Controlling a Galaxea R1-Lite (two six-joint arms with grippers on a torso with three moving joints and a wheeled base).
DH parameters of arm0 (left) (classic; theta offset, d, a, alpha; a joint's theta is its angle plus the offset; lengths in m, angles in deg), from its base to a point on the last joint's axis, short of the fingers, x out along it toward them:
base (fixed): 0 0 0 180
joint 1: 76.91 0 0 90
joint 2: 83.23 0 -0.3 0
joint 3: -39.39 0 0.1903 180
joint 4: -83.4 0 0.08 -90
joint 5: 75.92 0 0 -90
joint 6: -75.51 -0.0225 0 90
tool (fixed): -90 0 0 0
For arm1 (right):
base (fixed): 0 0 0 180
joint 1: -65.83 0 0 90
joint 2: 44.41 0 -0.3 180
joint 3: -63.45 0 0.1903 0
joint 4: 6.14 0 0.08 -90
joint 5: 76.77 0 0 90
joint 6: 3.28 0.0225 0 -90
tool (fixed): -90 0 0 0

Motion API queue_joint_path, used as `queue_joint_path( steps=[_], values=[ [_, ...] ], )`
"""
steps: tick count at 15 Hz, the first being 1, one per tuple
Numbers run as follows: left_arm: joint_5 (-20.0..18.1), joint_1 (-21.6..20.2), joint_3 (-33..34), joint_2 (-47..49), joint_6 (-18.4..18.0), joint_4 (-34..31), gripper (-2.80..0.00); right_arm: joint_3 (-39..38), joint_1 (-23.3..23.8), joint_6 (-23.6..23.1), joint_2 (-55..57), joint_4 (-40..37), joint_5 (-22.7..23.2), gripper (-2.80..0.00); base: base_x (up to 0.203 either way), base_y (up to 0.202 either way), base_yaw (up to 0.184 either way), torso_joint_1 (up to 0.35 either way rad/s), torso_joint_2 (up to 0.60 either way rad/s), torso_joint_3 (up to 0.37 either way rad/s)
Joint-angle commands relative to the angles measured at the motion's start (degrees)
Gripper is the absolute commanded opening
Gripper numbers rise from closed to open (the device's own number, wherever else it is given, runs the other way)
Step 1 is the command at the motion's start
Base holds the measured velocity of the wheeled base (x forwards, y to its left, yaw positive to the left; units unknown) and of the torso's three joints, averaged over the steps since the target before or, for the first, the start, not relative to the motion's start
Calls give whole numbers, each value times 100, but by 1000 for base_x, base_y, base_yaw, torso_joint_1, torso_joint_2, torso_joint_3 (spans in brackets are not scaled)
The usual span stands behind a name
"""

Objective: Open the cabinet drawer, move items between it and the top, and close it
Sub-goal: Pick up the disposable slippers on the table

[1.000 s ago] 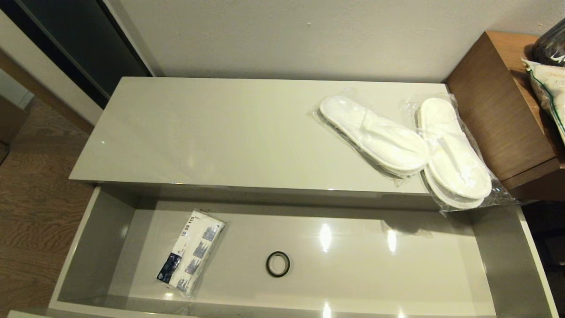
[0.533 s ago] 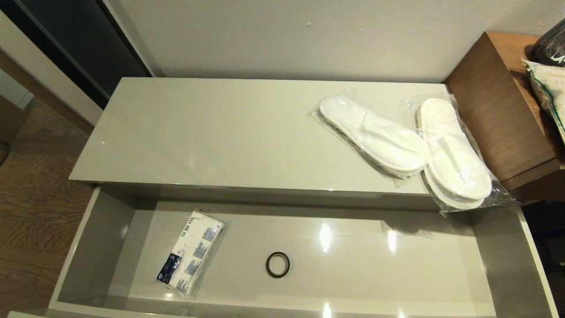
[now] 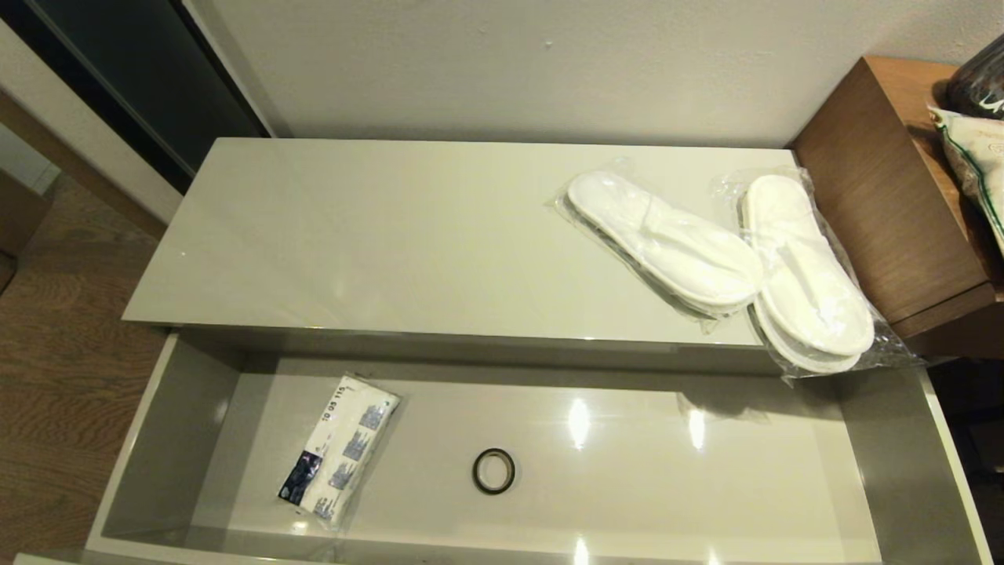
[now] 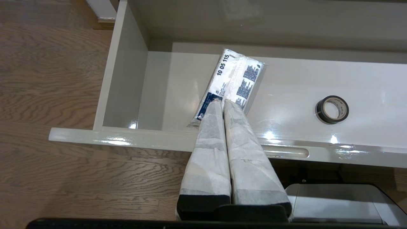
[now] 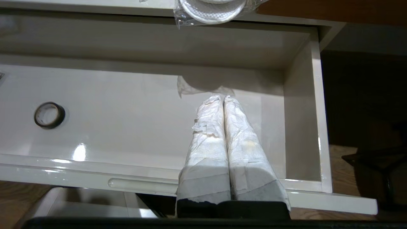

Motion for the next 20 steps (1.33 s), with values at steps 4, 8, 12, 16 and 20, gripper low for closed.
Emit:
queue_joint_path(
  steps=[4, 8, 12, 16, 20],
  values=[
    [2, -2, 0, 7, -3, 0, -280, 195, -2, 15, -6, -33, -25, -280, 0, 0, 0, 0, 0, 0],
    [2, 4, 0, 7, -2, 0, -280, 3099, 8, 15, 221, -2453, 480, -280, 0, 0, 0, 0, 0, 0],
    [2, 4, 0, 7, -2, 0, -280, 5477, 241, 284, 2669, -3627, 918, -280, 0, 0, 0, 0, 0, 0],
    [2, -3, 0, 15, -2, 0, -280, 5932, 233, 313, 5828, -3160, 1180, -280, 0, 0, 0, 0, 0, 0],
    [2, -5, 0, 7, -2, 0, -280, 6698, -389, 345, 8472, -2054, 1001, -280, 0, 0, 0, 0, 0, 0]
  ],
)
